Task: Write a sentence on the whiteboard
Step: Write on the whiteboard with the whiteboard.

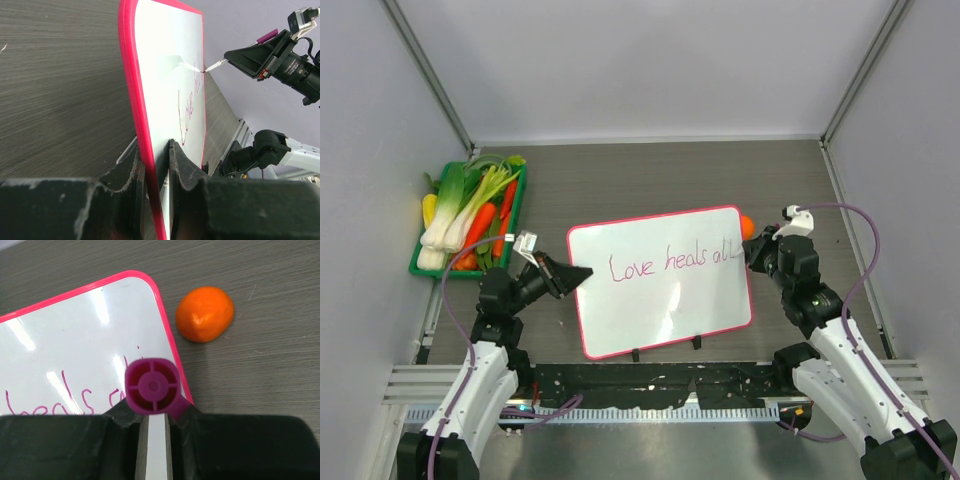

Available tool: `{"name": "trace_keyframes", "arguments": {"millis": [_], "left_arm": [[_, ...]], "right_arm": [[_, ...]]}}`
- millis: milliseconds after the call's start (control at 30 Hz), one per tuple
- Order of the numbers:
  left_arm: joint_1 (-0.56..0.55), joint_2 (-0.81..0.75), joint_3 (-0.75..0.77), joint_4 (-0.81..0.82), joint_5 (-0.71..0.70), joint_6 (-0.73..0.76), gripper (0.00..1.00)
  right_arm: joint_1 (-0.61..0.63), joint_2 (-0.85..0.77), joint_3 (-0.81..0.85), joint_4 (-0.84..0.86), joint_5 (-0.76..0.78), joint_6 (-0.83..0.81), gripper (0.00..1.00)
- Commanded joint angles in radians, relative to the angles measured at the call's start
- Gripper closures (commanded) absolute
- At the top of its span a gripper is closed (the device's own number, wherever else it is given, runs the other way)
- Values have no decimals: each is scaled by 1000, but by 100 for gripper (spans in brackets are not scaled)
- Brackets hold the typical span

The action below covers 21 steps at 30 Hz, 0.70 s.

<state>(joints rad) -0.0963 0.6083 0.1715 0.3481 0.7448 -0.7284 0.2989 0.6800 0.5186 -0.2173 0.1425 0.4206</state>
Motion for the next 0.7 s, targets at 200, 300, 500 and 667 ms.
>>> {"name": "trace_keyframes", "arguments": {"millis": [200,300,500,667], "left_arm": [[15,7,-23,-17,-111,182,100],[15,8,-23,-17,-111,181,100],[15,7,-23,-17,-111,181,100],[15,8,-23,-15,-110,181,100]], "right_arm": [[-3,-54,54,33,66,3,99],[-4,-71,52,26,74,4,99],[-3,-69,40,15,83,7,99],[-4,-59,27,16,94,7,99]]}}
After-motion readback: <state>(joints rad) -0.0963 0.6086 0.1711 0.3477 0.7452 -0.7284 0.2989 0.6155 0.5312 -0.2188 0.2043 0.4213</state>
